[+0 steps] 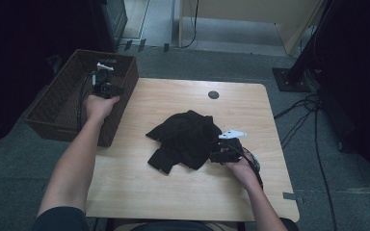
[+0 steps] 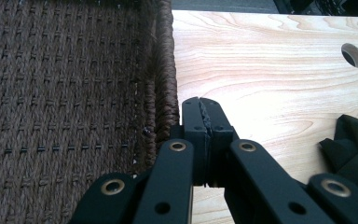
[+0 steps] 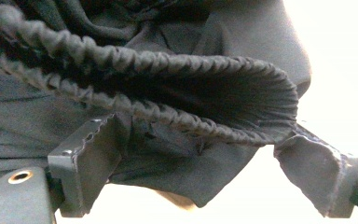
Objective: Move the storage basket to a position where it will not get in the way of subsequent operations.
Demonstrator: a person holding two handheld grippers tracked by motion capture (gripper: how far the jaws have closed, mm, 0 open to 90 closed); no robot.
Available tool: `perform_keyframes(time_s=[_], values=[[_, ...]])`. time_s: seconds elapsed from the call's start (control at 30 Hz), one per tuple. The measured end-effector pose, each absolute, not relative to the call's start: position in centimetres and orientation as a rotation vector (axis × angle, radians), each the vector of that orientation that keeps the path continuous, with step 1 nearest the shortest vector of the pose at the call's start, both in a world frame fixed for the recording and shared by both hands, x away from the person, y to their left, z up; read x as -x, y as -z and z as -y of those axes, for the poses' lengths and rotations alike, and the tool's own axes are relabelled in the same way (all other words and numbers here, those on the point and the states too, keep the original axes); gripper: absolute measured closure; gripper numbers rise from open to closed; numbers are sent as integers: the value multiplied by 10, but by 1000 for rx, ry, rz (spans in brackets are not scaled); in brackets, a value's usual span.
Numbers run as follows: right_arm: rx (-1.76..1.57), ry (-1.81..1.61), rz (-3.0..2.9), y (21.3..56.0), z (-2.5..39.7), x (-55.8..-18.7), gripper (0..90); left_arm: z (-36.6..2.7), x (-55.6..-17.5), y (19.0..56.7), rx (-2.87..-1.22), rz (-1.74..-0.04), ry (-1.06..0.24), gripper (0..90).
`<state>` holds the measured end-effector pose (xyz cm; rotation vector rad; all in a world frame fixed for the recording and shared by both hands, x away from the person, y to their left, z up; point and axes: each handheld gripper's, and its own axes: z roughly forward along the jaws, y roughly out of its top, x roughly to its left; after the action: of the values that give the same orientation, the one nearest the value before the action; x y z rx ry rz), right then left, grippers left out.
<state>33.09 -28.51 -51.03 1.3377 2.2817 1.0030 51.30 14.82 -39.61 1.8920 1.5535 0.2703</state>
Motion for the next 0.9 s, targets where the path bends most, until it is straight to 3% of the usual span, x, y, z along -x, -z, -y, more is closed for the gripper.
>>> perform_keyframes(time_s=[0.13, 0.47, 0.9], values=[[-1338, -1006, -2281, 510, 285, -331, 135, -149, -513, 395, -1895, -1533, -241, 849], [-1342, -1014, -2282, 510, 285, -331, 135, -142, -504, 380, -1916, -1451, -237, 607], [-1361, -1048, -2270, 505, 288, -335, 135, -118, -469, 369, -2002, -1291, -184, 469]])
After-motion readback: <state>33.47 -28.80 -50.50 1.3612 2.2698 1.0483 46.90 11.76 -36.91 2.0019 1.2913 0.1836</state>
